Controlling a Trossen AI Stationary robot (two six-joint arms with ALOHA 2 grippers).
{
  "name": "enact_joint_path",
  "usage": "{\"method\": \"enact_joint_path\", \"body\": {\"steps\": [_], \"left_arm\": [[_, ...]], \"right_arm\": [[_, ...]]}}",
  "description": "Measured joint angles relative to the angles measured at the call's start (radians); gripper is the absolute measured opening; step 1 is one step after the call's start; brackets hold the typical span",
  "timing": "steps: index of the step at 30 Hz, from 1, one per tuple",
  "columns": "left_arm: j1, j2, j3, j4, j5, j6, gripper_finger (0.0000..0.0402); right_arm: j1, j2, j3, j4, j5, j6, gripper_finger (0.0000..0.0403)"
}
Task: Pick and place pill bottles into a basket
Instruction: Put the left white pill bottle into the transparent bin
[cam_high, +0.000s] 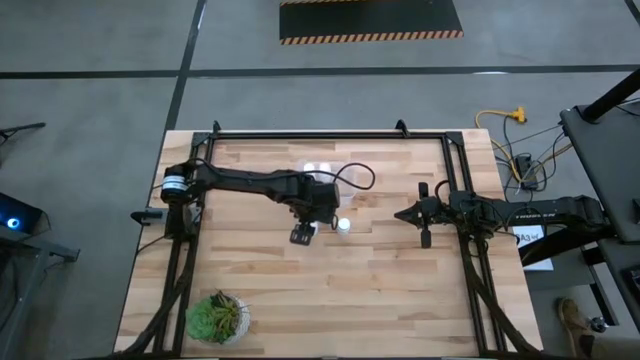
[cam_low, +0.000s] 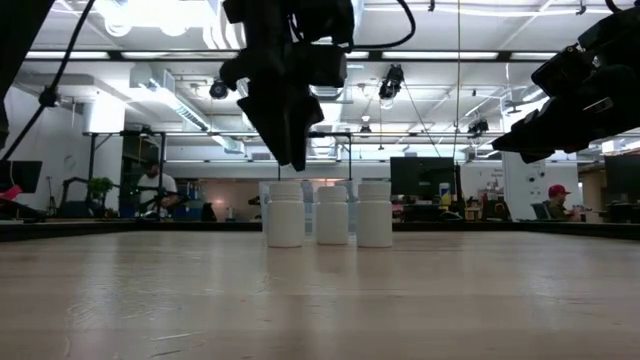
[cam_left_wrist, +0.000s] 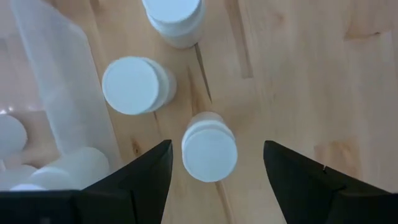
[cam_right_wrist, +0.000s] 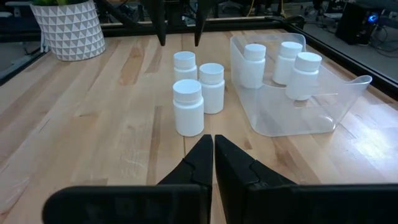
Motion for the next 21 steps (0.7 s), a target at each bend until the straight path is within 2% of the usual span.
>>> {"method": "enact_joint_path", "body": {"steps": [21], "left_arm": [[0.001,0.000,-0.041,0.023,0.000,-0.023,0.0233]], "right_arm": [[0.000,0.000,0.000,0.000,0.000,0.000,0.0009]]}}
